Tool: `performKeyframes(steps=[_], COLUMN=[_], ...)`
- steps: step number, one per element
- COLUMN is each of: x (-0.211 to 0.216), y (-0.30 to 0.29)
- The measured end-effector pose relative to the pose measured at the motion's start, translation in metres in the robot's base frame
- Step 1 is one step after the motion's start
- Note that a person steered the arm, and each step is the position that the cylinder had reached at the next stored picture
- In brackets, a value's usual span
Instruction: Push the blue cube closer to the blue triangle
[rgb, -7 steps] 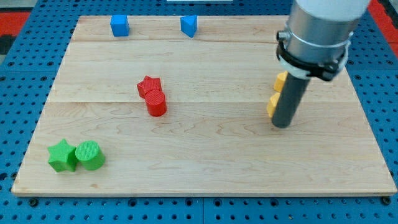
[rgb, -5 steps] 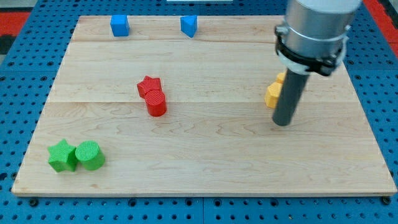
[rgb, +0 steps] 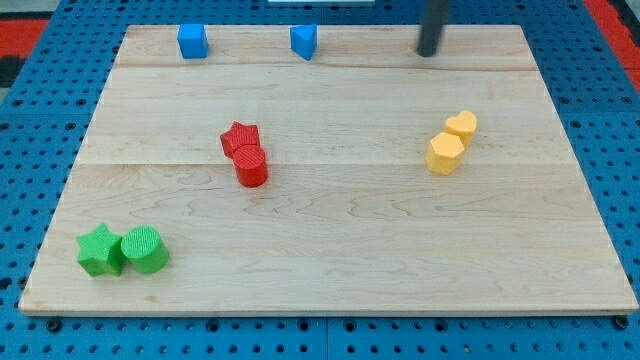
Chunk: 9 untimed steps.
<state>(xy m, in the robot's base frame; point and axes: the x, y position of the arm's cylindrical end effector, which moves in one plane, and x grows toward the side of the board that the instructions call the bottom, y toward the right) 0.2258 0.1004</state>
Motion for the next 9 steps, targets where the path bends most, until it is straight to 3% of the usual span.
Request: performKeyframes(steps=[2,5,6,7,9], x=[-0.013,-0.034,-0.033,-0.016,0.002], y=[-0.169,-0.280,-0.350,-0.367,-0.260])
